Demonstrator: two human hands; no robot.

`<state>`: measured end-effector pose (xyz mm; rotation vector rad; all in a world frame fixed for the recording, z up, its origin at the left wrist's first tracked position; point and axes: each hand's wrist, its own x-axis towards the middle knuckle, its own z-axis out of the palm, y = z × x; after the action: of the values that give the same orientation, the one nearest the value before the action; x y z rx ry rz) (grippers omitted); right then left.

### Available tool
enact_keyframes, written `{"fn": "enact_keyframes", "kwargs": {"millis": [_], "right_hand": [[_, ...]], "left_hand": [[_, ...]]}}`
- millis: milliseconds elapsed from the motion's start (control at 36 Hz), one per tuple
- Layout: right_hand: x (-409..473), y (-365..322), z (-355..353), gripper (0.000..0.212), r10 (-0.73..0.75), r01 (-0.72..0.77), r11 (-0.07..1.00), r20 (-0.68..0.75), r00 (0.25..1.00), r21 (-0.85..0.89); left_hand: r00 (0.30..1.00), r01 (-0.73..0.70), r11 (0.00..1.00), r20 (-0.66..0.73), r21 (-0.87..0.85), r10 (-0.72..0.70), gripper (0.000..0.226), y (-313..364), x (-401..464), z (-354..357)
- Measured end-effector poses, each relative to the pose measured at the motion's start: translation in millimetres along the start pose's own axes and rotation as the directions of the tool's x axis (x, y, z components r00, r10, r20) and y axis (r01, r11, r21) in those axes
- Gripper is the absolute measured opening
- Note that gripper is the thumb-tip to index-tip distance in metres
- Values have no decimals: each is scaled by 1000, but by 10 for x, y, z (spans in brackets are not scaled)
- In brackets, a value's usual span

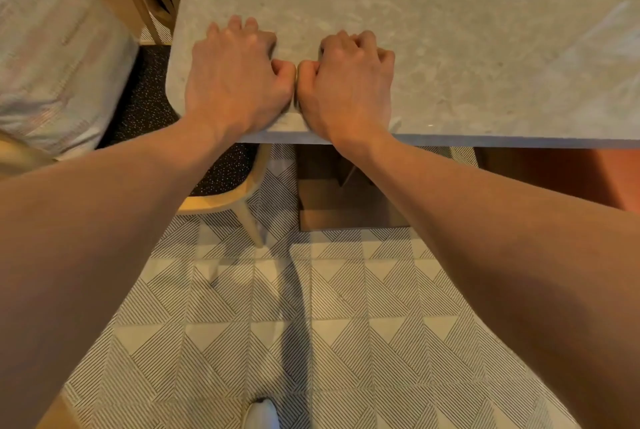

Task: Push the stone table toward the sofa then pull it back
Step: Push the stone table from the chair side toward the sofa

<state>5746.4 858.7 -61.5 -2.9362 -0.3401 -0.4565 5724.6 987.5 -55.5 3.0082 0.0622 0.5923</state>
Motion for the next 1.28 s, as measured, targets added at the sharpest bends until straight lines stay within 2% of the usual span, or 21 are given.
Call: {"fn": "enact_keyframes", "kwargs": {"millis": [306,583,694,778,833,917,1000,1139,1278], "right_hand": [[2,16,-6,47,-10,10,1000,10,1000,3],[-48,2,-33,48,-2,2,1000,24,1000,-3],[-37,19,-206,46,9,-16,999,152,988,49],[88,102,-461,42,-31,-15,993,374,927,118],[178,211,-734,37,8,-122,972,491,871,201],[172,416,-1160,33,35,-209,940,536,844,269],[182,697,-1606,33,53,-214,939,501,864,268],[338,1341,-2292,34,97,-234,939,459,883,251],[477,2136,-2682,32,120,-224,952,419,900,209]], "left_hand": [[1000,-8,1000,-19,-27,7,52,0,-2,4],[998,26,999,59,-26,-24,50,33,-69,-68],[984,44,994,178,-97,-26,49,25,-30,-218],[947,86,988,320,-124,-42,43,19,83,-396],[896,166,977,434,-131,-94,37,67,169,-570],[773,284,939,626,-196,-103,35,196,282,-870],[715,264,926,699,-271,0,41,465,474,-1188],[745,163,927,658,-339,110,39,1216,901,-1657],[773,44,928,601,-371,203,39,2122,1266,-1827]]}}
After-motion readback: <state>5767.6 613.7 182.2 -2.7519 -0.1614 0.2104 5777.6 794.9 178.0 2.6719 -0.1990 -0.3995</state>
